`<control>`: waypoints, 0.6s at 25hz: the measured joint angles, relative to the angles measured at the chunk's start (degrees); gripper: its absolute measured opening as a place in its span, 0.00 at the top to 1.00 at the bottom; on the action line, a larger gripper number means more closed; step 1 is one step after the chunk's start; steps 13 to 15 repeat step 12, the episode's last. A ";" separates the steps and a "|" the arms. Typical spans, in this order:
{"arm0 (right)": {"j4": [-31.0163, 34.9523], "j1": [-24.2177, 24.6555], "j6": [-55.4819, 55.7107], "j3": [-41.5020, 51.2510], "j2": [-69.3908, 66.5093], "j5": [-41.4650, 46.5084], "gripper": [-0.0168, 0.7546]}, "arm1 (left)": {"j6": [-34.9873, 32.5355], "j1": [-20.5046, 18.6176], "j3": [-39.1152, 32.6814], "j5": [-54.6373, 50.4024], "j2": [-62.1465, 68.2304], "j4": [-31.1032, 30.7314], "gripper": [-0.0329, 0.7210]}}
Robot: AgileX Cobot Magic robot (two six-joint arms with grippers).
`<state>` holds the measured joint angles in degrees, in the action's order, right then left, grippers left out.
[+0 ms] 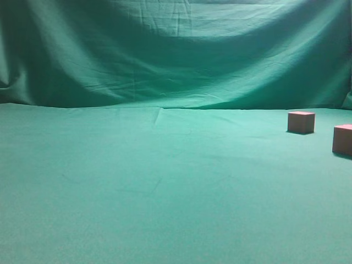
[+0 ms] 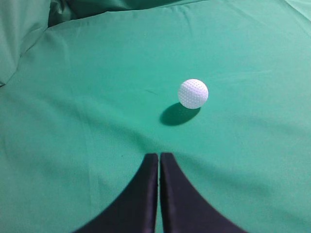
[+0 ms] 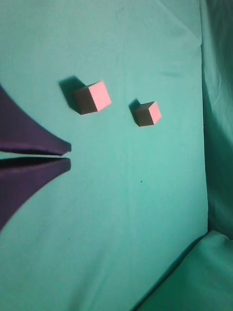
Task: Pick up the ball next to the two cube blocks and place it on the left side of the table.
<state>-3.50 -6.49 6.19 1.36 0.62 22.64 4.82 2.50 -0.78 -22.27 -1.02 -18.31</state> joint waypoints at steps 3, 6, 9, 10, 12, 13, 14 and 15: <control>0.00 0.00 0.00 0.00 0.00 0.00 0.98 | 0.00 0.00 0.00 0.00 0.00 0.00 0.96; 0.00 0.00 0.00 0.00 0.00 0.10 0.98 | 0.00 0.00 0.00 0.00 0.00 0.00 0.96; 0.00 0.00 0.00 0.00 0.00 0.10 0.98 | 0.00 0.00 0.00 0.00 0.00 0.00 0.96; 0.00 0.00 0.00 0.00 0.00 0.10 0.98 | 0.00 0.00 0.00 0.00 0.00 0.00 0.96; 0.00 0.00 0.00 0.00 0.00 0.10 0.98 | 0.00 0.00 0.00 0.00 0.00 0.00 0.96; 0.00 0.00 0.00 0.00 0.00 0.10 0.98 | 0.00 0.00 0.00 0.00 0.00 0.00 0.96; 0.00 0.00 0.00 0.00 0.00 0.10 0.98 | 0.00 0.00 0.00 0.00 0.00 0.00 0.96; 0.00 0.00 0.00 0.00 0.00 0.10 0.98 | 0.00 0.00 0.00 0.00 0.00 0.00 0.96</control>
